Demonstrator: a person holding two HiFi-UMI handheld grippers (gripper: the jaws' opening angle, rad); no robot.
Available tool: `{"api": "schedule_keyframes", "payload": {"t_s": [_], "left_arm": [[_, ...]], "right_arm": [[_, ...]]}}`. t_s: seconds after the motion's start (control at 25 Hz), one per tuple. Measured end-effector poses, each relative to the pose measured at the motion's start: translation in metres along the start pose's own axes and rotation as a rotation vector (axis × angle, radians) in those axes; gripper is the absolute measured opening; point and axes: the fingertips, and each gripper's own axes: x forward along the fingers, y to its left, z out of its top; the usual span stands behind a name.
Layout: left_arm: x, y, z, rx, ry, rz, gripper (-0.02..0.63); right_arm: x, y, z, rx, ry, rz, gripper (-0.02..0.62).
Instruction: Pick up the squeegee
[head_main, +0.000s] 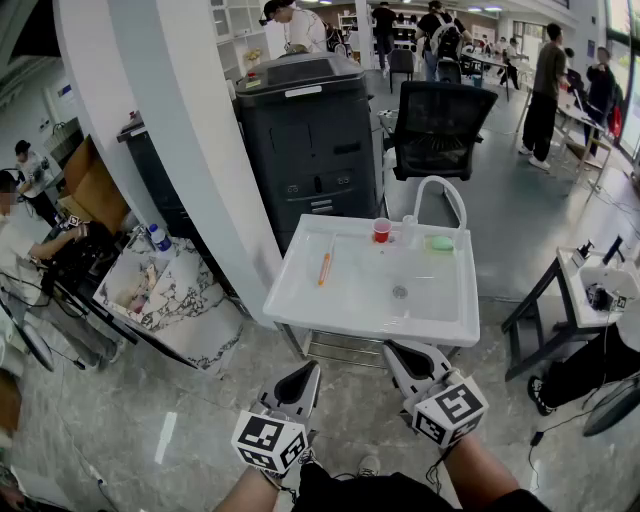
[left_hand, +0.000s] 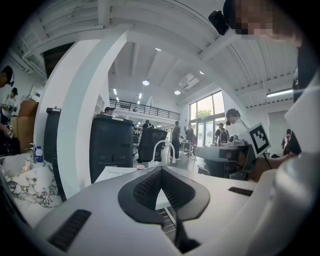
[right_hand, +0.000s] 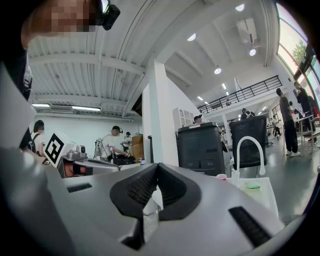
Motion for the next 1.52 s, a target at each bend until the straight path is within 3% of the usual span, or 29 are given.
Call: {"api": "schedule_keyframes", "payload": {"t_s": [1.08, 1.52], "left_arm": [[0.016, -0.019, 0.009, -0.001, -0.006, -0.022, 0.015], [0.024, 0.006, 0.007, -0.006, -0.007, -0.035, 0.015]], "right_arm": [[-0.014, -0.026, 0.007, 0.029, -0.035, -0.017, 0.017], [0.008, -0.032, 0.002, 0.045, -0.032, -0.046, 0.017]]}}
